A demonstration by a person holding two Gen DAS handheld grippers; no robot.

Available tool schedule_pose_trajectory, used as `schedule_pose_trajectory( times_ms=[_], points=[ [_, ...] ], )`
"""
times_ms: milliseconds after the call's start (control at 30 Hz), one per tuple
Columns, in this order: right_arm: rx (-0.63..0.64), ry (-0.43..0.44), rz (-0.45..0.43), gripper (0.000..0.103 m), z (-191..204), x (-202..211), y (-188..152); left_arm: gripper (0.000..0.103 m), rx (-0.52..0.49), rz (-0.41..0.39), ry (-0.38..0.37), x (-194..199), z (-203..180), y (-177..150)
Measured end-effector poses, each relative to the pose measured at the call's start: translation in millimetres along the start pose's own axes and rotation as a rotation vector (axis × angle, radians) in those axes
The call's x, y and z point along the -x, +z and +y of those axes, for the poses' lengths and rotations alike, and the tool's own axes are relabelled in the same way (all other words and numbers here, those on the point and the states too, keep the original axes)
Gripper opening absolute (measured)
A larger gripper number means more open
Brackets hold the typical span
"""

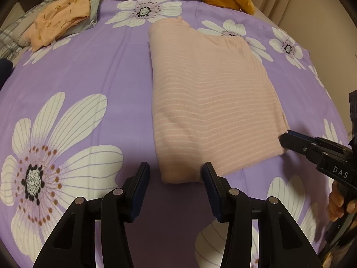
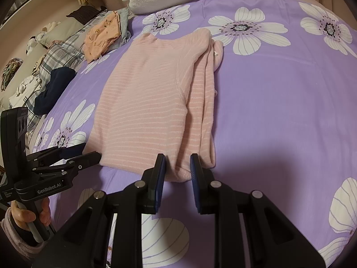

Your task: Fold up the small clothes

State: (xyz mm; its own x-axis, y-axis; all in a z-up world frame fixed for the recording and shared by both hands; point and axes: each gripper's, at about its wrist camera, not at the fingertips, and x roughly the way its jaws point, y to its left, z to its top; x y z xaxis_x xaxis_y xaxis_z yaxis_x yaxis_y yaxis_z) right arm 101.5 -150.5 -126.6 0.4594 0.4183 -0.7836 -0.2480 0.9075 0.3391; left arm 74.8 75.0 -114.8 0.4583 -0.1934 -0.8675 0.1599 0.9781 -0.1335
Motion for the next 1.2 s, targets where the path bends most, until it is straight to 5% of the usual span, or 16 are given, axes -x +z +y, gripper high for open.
schedule_pose_trajectory(
  times_ms=[1200],
  points=[
    [-0.016,0.000,0.014,0.027,-2,1,-9,0.048,0.000,0.019,0.002,3,4,-2]
  ],
)
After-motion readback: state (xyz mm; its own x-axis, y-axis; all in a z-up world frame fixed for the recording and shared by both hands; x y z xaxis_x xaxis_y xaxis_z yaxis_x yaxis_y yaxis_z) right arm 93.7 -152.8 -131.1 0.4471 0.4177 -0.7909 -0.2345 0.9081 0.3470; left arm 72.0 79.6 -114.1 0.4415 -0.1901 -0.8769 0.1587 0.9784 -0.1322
